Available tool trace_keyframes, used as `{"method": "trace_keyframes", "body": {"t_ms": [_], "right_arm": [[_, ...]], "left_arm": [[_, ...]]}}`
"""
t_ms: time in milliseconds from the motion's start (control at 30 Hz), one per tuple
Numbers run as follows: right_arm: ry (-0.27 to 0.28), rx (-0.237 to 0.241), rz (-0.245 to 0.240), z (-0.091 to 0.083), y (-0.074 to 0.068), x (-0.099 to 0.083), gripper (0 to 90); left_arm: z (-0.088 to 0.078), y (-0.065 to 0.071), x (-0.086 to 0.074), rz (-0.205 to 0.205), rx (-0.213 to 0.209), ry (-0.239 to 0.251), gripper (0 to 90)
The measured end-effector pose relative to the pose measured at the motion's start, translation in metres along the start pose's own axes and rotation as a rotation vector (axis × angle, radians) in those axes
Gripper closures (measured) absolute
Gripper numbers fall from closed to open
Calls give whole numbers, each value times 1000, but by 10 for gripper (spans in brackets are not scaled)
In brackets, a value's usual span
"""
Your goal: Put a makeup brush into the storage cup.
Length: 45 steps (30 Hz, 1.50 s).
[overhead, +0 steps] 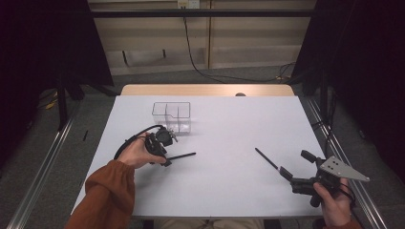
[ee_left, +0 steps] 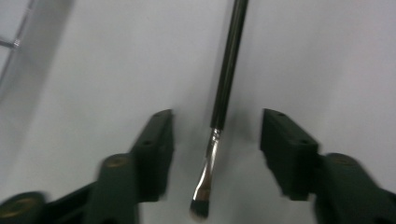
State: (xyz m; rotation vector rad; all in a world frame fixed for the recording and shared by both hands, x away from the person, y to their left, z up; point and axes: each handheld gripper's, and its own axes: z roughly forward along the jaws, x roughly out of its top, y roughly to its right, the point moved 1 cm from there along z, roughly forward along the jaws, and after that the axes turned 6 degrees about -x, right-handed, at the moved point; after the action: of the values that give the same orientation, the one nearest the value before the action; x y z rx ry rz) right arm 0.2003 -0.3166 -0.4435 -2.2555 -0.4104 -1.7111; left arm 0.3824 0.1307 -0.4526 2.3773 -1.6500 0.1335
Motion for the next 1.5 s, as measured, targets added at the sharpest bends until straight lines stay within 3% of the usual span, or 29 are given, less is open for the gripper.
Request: {"method": "trace_keyframes", "body": {"t_ms": [33,267,367,533,633,833,967,1500], "right_arm": [[-1,1,-1,0,0,0,0],[-3,2,1,0,0,0,0],[-3,8,-1,0,-1,0,0],[-3,10,-1,0,-1,0,0],[-3,10,-2,0,-1,0,0],[-4,14,-1,0,-2,0,0],[-6,11,0,0,-2,0,0],[-6,8,2,0,-1,0,0]], "left_arm": [[0,-1,0,-1,-16,-17,516],[2,-2,3,1,-9,-48,591],[4,-1,4,-14,-4,-41,612],[5,0,10,14,-14,-102,704],[5,2,11,24,-8,-107,766],[6,1,11,16,-15,-101,841],[4,-1,10,14,-29,-97,843],[0,-6,-1,-82,-68,3,845]]}}
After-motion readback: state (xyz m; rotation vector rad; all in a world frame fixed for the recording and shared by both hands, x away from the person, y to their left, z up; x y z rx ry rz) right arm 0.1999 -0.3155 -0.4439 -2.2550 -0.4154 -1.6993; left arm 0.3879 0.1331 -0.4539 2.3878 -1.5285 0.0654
